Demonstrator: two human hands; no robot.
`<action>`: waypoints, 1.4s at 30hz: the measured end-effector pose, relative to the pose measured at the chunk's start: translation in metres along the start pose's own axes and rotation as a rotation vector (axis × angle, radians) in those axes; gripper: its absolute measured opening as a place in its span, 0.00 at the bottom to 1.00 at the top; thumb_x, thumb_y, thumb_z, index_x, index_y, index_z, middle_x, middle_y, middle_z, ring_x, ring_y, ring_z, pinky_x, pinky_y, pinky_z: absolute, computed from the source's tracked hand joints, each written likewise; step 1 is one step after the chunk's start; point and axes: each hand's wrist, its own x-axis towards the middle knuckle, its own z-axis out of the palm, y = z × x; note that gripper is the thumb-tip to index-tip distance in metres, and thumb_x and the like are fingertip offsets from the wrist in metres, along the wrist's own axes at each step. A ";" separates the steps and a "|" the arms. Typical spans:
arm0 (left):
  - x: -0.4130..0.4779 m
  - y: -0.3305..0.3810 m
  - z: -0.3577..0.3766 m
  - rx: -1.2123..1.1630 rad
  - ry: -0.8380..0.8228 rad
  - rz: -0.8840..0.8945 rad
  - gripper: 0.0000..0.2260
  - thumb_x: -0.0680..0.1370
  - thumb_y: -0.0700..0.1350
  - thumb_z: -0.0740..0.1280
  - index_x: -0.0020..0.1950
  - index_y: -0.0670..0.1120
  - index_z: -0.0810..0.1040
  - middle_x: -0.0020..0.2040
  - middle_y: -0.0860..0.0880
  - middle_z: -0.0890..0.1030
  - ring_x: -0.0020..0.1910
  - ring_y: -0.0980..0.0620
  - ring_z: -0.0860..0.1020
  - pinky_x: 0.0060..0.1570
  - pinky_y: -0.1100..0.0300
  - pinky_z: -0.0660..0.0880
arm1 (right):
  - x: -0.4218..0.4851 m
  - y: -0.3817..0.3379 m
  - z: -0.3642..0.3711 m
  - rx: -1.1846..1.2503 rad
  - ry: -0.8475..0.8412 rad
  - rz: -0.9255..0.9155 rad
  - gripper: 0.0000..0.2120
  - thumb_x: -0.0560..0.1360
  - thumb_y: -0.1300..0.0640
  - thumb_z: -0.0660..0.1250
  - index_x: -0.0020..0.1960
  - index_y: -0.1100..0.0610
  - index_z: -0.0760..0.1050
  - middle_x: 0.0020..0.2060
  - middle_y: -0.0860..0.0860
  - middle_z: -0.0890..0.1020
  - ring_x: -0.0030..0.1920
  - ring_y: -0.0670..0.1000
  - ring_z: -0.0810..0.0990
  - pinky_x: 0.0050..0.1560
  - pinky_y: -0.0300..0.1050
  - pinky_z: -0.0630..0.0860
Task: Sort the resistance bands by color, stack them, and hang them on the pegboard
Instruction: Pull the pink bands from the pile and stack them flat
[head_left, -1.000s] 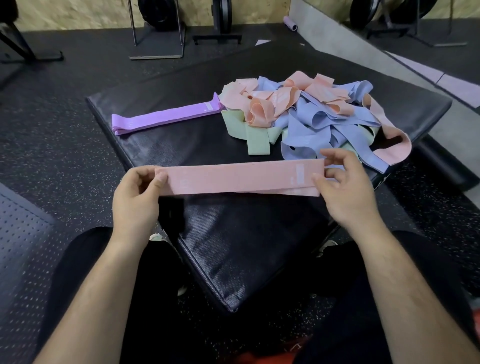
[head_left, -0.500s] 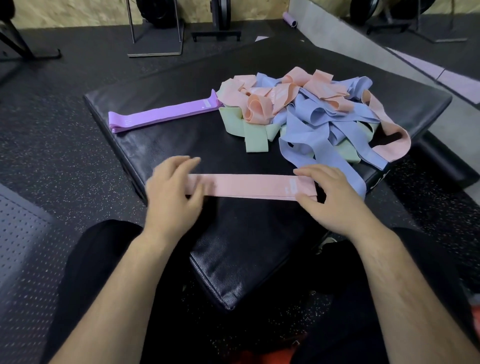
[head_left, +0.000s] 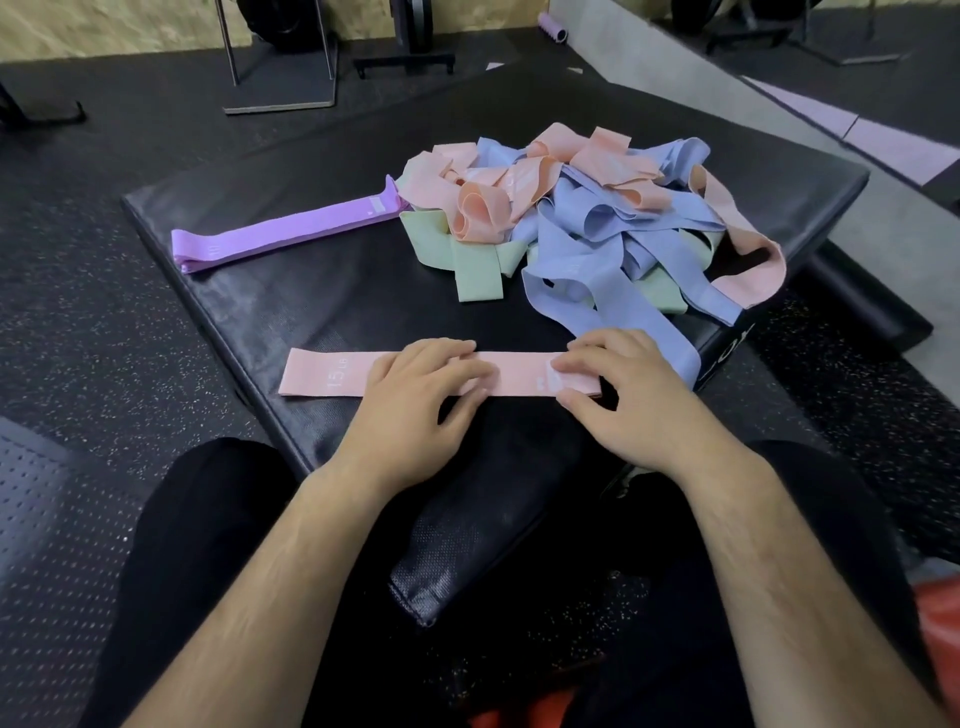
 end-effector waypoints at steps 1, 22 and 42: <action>-0.001 0.003 0.000 0.021 0.008 0.016 0.11 0.81 0.53 0.64 0.63 0.59 0.79 0.70 0.59 0.75 0.72 0.54 0.69 0.66 0.55 0.62 | 0.000 -0.001 0.000 -0.027 0.008 -0.008 0.14 0.76 0.51 0.71 0.62 0.47 0.81 0.61 0.40 0.74 0.66 0.44 0.65 0.70 0.44 0.64; 0.123 0.144 0.044 -0.033 -0.001 0.279 0.18 0.78 0.55 0.60 0.66 0.54 0.77 0.71 0.56 0.74 0.70 0.54 0.69 0.64 0.59 0.59 | 0.019 0.095 -0.063 0.077 0.755 0.309 0.10 0.80 0.54 0.65 0.57 0.52 0.82 0.58 0.49 0.77 0.60 0.52 0.71 0.62 0.51 0.73; 0.180 0.192 0.072 -0.174 -0.013 0.347 0.09 0.79 0.42 0.68 0.59 0.48 0.78 0.54 0.53 0.80 0.51 0.51 0.77 0.48 0.56 0.72 | 0.012 0.099 -0.092 0.559 0.710 0.290 0.17 0.76 0.68 0.67 0.56 0.50 0.84 0.51 0.40 0.84 0.47 0.38 0.79 0.47 0.29 0.72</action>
